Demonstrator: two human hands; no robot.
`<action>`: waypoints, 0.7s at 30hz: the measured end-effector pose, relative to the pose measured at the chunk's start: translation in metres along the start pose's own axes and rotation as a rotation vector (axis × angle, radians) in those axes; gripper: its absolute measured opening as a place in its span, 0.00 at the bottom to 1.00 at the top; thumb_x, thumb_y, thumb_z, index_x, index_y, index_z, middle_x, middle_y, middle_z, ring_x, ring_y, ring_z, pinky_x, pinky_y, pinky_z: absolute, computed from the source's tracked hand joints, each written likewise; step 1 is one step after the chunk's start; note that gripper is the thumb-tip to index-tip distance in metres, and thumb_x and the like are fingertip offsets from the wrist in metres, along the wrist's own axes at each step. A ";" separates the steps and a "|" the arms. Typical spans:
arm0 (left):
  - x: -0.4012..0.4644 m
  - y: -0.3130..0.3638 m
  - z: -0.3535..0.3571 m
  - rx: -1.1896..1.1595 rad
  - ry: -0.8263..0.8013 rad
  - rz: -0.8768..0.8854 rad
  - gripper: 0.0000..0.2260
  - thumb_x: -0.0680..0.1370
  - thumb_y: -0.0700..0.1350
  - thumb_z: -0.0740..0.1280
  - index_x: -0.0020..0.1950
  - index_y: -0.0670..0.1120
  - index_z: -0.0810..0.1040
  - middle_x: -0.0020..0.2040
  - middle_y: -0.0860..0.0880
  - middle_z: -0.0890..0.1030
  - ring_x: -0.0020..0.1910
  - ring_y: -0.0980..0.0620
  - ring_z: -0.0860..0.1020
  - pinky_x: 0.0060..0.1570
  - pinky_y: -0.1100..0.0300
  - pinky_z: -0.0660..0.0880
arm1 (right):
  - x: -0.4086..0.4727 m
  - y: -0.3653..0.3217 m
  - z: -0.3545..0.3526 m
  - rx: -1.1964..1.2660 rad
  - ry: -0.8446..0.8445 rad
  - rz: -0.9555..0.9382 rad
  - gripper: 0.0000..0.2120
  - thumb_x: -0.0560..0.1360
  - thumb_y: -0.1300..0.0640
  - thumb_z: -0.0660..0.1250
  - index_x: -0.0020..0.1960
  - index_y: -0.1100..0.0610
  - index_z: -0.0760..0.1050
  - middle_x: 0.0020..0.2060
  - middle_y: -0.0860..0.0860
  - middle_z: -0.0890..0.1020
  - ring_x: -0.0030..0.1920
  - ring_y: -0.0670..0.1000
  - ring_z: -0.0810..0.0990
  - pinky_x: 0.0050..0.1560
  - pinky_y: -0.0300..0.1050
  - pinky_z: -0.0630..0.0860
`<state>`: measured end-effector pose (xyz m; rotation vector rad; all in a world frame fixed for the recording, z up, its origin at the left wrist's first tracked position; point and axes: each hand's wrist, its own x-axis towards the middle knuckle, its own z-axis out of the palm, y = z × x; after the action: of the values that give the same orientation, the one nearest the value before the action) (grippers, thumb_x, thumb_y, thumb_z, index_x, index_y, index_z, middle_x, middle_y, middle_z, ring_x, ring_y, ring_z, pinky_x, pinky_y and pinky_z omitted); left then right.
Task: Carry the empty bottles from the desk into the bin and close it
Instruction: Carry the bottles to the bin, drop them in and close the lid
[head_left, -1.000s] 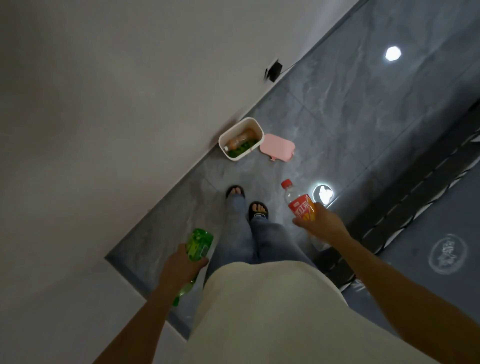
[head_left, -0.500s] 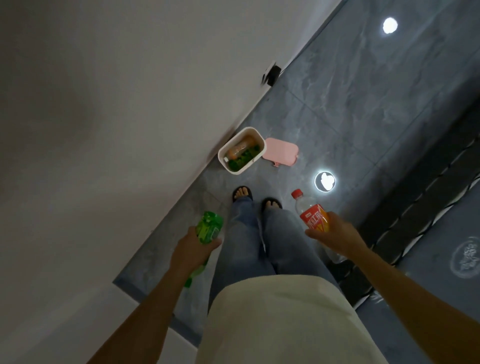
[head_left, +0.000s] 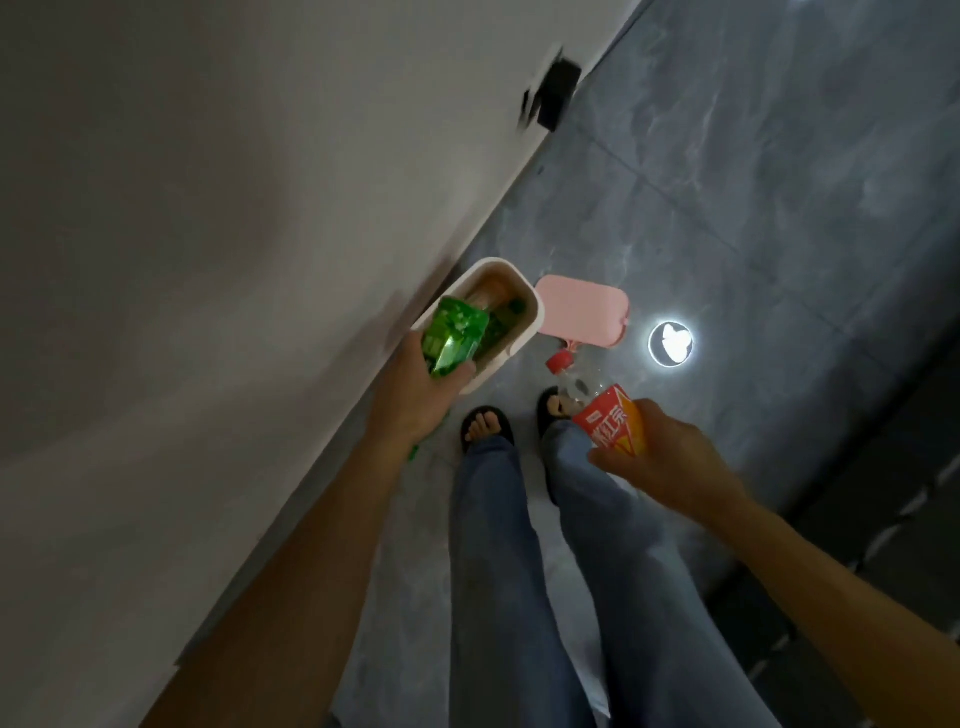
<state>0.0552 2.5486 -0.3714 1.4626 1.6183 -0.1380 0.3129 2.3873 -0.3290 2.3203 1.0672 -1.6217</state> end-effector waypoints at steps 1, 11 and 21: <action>0.024 -0.005 0.013 -0.005 0.004 0.017 0.30 0.71 0.62 0.72 0.67 0.50 0.71 0.58 0.49 0.81 0.54 0.47 0.80 0.52 0.49 0.79 | 0.015 0.002 0.007 0.010 -0.014 -0.004 0.38 0.69 0.33 0.71 0.72 0.49 0.63 0.61 0.51 0.80 0.51 0.48 0.77 0.52 0.46 0.76; 0.187 -0.071 0.149 0.137 -0.017 0.182 0.31 0.71 0.61 0.75 0.69 0.52 0.68 0.63 0.51 0.78 0.61 0.49 0.78 0.59 0.50 0.76 | 0.143 0.026 0.054 -0.082 -0.051 -0.099 0.47 0.58 0.22 0.59 0.73 0.42 0.60 0.64 0.45 0.78 0.50 0.43 0.75 0.52 0.40 0.73; 0.234 -0.101 0.192 0.230 -0.126 0.242 0.25 0.79 0.54 0.68 0.73 0.48 0.68 0.67 0.44 0.76 0.67 0.44 0.74 0.69 0.42 0.71 | 0.223 0.000 0.059 -0.120 -0.003 -0.290 0.37 0.66 0.31 0.71 0.70 0.42 0.63 0.52 0.39 0.75 0.47 0.43 0.77 0.45 0.36 0.74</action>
<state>0.1046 2.5709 -0.6858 1.7768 1.3462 -0.2797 0.3073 2.4663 -0.5457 2.1664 1.5154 -1.5975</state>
